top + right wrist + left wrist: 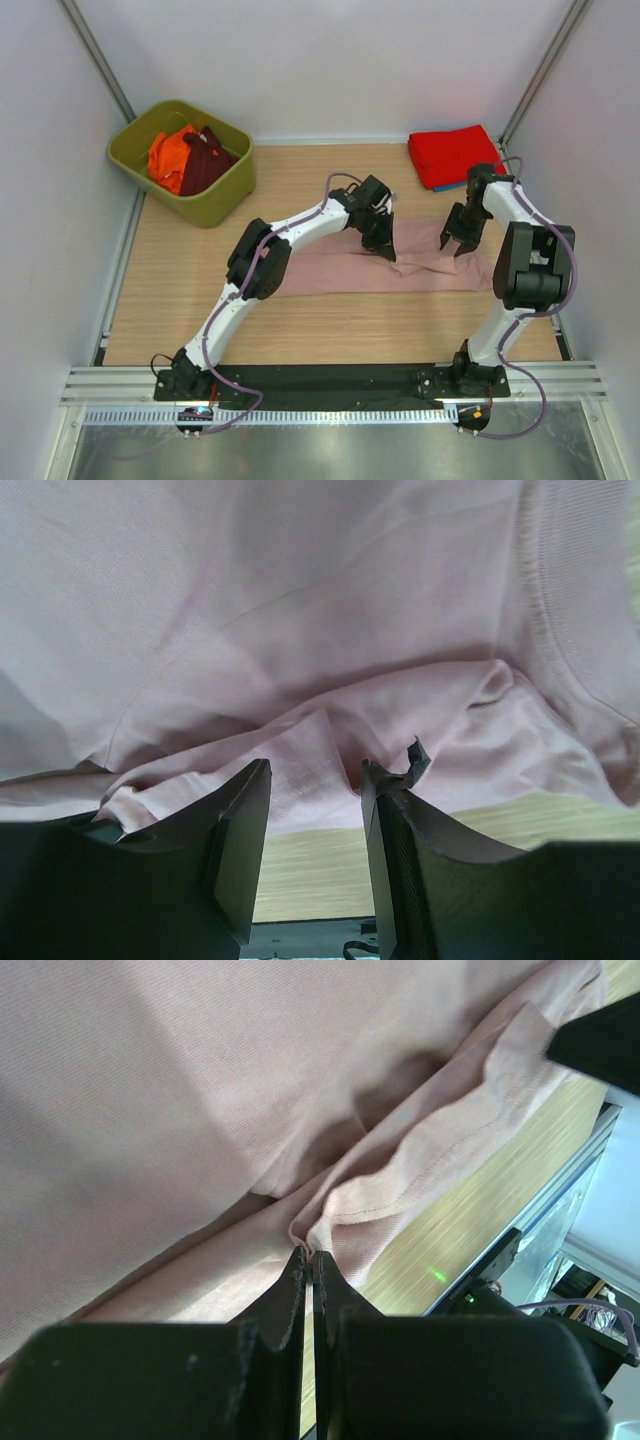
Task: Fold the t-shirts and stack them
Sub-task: Fold the tshirt
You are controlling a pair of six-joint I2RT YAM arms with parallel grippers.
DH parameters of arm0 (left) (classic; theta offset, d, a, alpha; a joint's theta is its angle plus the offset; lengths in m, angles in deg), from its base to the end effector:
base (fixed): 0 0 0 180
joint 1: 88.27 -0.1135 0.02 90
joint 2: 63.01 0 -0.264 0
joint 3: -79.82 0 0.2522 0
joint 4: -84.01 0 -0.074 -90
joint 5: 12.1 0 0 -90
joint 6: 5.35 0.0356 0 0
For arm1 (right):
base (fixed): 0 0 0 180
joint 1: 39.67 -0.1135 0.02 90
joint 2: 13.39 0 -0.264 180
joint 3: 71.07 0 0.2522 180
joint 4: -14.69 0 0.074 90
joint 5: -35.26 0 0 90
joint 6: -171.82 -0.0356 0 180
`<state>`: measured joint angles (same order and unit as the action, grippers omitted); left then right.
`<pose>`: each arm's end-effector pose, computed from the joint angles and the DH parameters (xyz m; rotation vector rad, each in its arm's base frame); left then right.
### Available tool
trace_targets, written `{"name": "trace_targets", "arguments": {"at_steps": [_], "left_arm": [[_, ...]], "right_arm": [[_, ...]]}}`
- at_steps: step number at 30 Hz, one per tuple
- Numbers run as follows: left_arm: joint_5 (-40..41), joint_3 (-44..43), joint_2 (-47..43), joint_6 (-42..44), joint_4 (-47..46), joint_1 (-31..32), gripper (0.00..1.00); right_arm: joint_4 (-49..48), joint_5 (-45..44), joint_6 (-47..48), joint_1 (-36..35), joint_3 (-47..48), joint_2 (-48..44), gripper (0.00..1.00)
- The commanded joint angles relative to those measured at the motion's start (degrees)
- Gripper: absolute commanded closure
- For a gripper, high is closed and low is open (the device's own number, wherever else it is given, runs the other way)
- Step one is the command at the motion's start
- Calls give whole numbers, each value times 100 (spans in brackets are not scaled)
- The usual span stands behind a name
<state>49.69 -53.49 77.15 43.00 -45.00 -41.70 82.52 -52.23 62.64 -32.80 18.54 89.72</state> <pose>0.3516 -0.3959 0.1633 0.3312 2.8617 -1.0949 0.3394 -0.0393 0.2034 0.6701 2.9186 0.0896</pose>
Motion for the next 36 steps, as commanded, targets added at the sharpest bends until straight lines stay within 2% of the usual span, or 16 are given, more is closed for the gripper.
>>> {"name": "trace_targets", "arguments": {"at_steps": [1, 10, 13, 15, 19, 21, 27, 32, 36], "left_arm": [[-212, -297, -182, 52, 38, 37, 100], [-229, -350, -147, 25, 38, 46, 100], [-238, -324, -147, 25, 38, 45, 100], [-220, -324, -164, 34, 47, 37, 100], [-71, -324, -295, 60, 65, 37, 100], [139, -341, -375, 104, 56, 37, 100], [412, -578, -358, 113, 65, -165, 100], [325, -877, -129, -10, 21, -429, 99], [43, -921, 81, -256, -375, -526, 99]], "right_arm": [[-273, 365, 72, -19, -62, 86, 52], [-361, 304, 116, -19, -211, 174, 52], [-396, 347, 107, -19, -247, 192, 57], [-414, 286, 29, -19, -290, 157, 63], [-405, 14, -15, -19, -212, 8, 93], [-388, -153, -16, -19, -115, -54, 99], [-616, -31, -156, -19, 122, -116, 99], [-906, 40, -226, -19, 368, 25, 99], [-1169, 162, -279, -19, 483, 236, 99]]}}
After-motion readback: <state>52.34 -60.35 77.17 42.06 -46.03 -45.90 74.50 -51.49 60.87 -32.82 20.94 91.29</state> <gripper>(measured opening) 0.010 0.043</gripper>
